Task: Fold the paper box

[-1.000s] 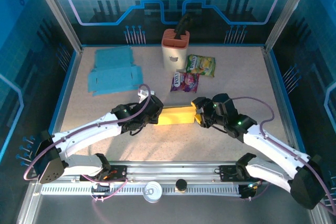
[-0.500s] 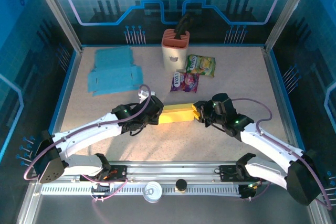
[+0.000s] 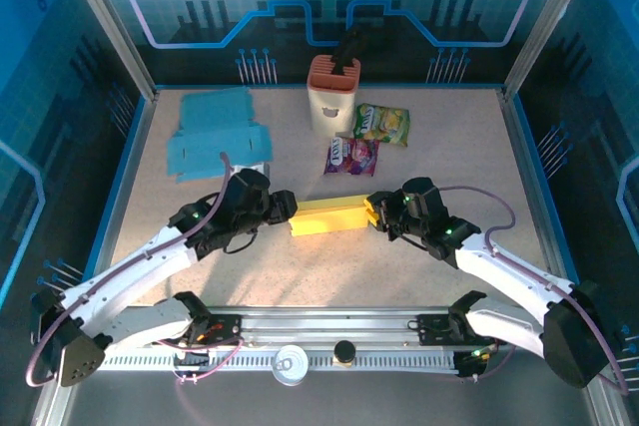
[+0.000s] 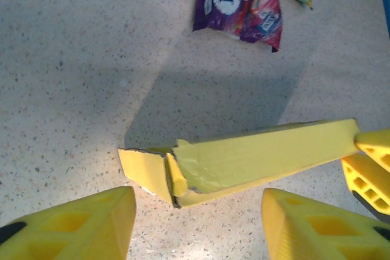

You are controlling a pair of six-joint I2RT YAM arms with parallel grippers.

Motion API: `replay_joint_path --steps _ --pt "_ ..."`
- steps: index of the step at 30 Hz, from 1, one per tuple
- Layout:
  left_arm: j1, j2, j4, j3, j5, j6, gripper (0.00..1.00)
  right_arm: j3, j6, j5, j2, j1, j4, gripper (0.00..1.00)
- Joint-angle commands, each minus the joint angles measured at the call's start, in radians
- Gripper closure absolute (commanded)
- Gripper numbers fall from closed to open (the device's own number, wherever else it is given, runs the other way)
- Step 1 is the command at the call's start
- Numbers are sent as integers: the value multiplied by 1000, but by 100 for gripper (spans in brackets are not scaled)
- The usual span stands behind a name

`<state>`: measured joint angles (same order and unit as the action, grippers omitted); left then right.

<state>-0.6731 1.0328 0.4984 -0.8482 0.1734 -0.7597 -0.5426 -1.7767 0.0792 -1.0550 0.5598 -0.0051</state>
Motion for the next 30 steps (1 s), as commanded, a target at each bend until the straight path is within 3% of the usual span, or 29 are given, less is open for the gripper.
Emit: replay_joint_path --steps 1,8,30 --pt "45 17 -97 41 -129 -33 49 23 11 -33 -4 -12 -45 73" --pt "78 21 -156 95 -163 -56 63 18 18 -30 -11 -14 -45 74" --pt "111 1 -173 185 -174 -46 72 25 24 -25 -19 -17 -51 76"
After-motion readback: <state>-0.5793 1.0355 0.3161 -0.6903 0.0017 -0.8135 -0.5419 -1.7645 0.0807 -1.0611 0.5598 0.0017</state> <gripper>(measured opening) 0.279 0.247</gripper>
